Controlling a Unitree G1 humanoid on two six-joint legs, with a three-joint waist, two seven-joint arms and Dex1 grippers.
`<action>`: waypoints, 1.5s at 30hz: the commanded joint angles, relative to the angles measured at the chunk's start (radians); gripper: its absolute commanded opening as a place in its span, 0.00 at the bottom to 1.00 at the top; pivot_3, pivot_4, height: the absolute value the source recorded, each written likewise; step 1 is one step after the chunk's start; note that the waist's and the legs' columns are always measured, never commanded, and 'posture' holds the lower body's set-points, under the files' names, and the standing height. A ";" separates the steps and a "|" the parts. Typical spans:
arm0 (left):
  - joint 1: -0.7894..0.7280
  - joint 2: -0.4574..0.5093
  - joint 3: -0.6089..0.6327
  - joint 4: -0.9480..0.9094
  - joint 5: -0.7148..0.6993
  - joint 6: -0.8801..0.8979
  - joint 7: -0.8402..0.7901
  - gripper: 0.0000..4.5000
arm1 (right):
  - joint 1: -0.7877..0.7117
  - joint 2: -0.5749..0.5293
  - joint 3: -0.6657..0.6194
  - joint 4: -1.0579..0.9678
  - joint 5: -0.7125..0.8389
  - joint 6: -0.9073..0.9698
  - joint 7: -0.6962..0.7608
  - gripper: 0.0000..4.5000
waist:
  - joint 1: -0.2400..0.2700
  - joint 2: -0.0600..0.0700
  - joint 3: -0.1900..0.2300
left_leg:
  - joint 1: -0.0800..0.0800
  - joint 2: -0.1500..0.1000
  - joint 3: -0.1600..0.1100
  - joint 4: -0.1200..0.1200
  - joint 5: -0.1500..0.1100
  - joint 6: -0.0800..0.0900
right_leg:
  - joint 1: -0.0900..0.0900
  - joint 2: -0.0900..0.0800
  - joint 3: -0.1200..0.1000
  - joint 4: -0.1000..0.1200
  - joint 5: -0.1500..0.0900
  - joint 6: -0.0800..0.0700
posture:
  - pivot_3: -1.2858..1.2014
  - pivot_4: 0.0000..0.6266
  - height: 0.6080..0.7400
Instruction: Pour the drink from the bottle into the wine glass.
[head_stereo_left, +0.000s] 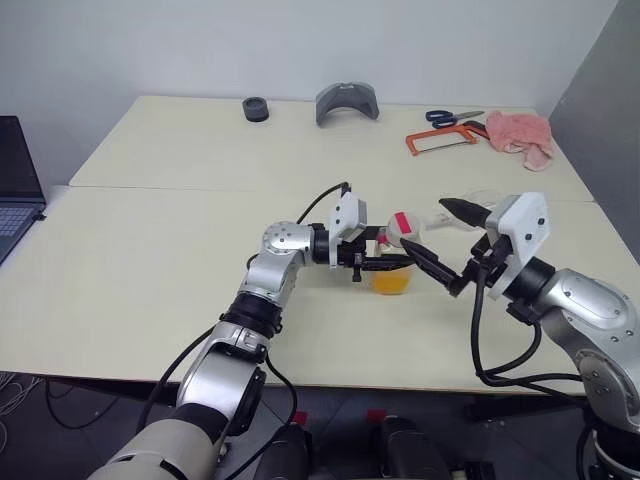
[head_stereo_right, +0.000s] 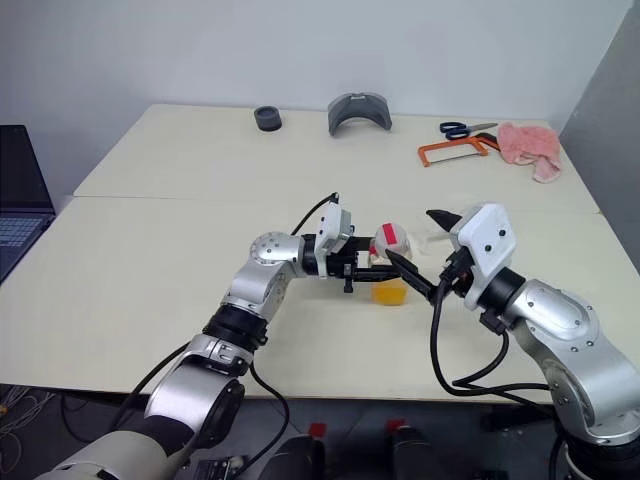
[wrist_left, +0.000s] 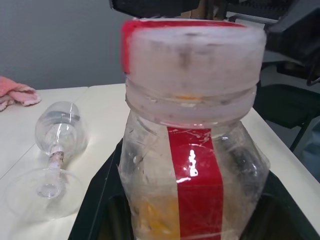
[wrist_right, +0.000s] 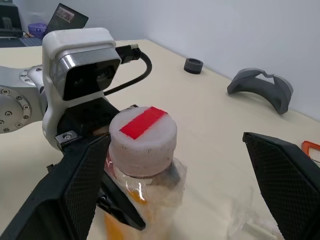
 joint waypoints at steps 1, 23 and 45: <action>-0.009 -0.006 0.010 -0.027 -0.020 -0.019 -0.007 0.40 | 0.014 -0.022 -0.051 -0.026 0.018 0.002 0.005 1.00 | 0.000 0.000 0.000 | 0.000 0.000 0.000 0.000 0.000 0.000 | 0.000 0.000 0.000 0.000 0.000 0.000 | 0.52 0.24 1.00; -0.013 -0.009 0.010 -0.027 -0.022 -0.014 -0.011 0.40 | -0.104 0.002 0.087 -0.019 0.006 0.004 -0.058 1.00 | 0.000 0.000 0.000 | 0.000 0.000 0.000 0.000 0.000 0.000 | 0.000 0.000 0.000 0.000 0.000 0.000 | 0.52 0.24 1.00; -0.011 -0.007 0.008 -0.029 -0.020 -0.016 -0.012 0.40 | -0.060 0.009 0.045 0.003 -0.029 -0.006 -0.056 1.00 | 0.000 0.000 0.000 | 0.000 0.000 0.000 0.000 0.000 0.000 | 0.000 0.000 0.000 0.000 0.000 0.000 | 0.52 0.24 1.00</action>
